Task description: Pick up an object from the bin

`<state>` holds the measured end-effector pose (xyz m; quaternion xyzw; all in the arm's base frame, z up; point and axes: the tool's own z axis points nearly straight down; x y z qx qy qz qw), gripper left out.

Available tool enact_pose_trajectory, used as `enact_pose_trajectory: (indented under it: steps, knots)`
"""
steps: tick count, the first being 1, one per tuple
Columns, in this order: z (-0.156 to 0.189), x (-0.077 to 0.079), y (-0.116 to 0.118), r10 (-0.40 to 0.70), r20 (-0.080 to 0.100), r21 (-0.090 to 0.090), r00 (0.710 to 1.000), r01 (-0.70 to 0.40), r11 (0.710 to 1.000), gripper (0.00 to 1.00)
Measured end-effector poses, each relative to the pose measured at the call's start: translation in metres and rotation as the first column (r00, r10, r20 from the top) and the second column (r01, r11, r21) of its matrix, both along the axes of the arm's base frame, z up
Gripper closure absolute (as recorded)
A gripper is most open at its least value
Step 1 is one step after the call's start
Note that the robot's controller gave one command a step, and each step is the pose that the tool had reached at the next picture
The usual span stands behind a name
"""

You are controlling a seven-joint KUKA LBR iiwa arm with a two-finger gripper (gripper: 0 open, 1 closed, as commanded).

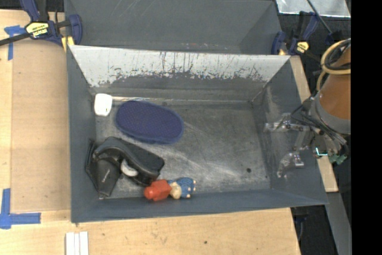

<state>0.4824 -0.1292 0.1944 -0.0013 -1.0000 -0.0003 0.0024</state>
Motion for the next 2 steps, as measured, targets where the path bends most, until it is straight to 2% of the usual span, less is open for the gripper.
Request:
enact_pose_trajectory:
  steps: [1, 2]
  knots:
    - [-0.008, 0.095, 0.060, -0.046, 0.014, -0.001, 0.999, 0.046, 0.999, 0.00]
    - [-0.022, 0.127, 0.161, 0.158, 0.012, 0.001, 0.987, -0.158, 0.987, 0.00]
